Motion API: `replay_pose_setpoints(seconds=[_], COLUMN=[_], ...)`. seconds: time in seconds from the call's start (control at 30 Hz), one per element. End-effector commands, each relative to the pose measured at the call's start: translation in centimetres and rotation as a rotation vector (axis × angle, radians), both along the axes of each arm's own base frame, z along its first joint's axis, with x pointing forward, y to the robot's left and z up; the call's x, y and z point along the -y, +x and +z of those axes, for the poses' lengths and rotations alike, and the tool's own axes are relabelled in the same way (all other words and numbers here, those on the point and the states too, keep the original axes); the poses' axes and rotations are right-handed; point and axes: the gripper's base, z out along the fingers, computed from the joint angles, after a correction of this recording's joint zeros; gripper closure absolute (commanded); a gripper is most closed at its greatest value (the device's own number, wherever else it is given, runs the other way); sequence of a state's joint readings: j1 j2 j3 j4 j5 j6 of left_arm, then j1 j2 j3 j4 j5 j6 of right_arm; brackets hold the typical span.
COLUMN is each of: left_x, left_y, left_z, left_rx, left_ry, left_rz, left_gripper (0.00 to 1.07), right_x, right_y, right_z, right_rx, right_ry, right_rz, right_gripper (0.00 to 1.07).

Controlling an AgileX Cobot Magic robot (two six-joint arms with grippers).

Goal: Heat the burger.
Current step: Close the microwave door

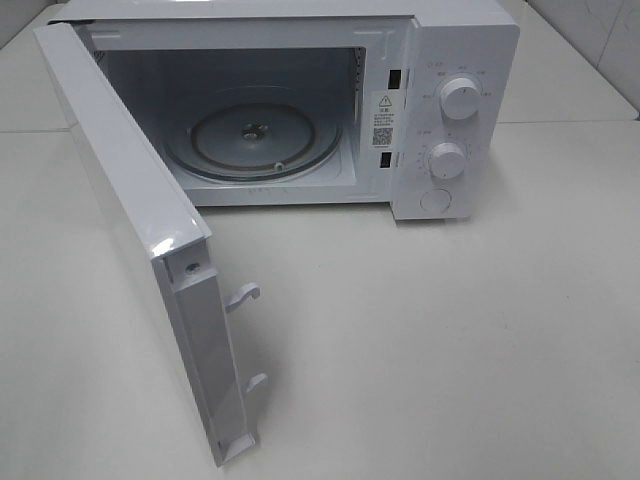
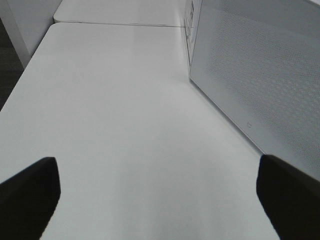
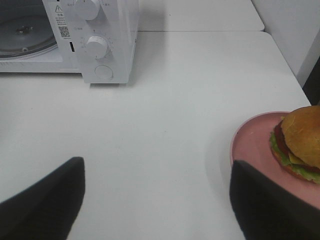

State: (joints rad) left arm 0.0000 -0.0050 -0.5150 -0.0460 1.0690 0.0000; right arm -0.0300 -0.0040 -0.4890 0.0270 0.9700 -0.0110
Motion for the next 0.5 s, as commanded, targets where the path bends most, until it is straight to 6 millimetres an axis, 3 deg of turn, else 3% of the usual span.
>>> replay_pose_setpoints(seconds=[0.03,0.07,0.1,0.5], left_x=[0.01,0.01,0.01,0.01], left_y=[-0.24,-0.24,-0.24,-0.24], left_z=[-0.01,-0.01,-0.01,-0.01], left_rx=[0.012,0.012,0.012,0.012], left_ry=[-0.001,-0.001,-0.001,-0.001], left_rz=[0.001,0.001,0.001,0.001], left_gripper=[0.06,0.06,0.06,0.06], right_x=[0.01,0.01,0.01,0.16], right_y=[-0.40,-0.40,-0.40,-0.40], right_z=[-0.01,-0.01,-0.01,0.01], right_rx=[0.033,0.033,0.033,0.035], right_ry=[0.006,0.006,0.006,0.009], right_rz=[-0.010,-0.010,-0.010,-0.030], right_gripper=[0.18,0.07,0.06,0.09])
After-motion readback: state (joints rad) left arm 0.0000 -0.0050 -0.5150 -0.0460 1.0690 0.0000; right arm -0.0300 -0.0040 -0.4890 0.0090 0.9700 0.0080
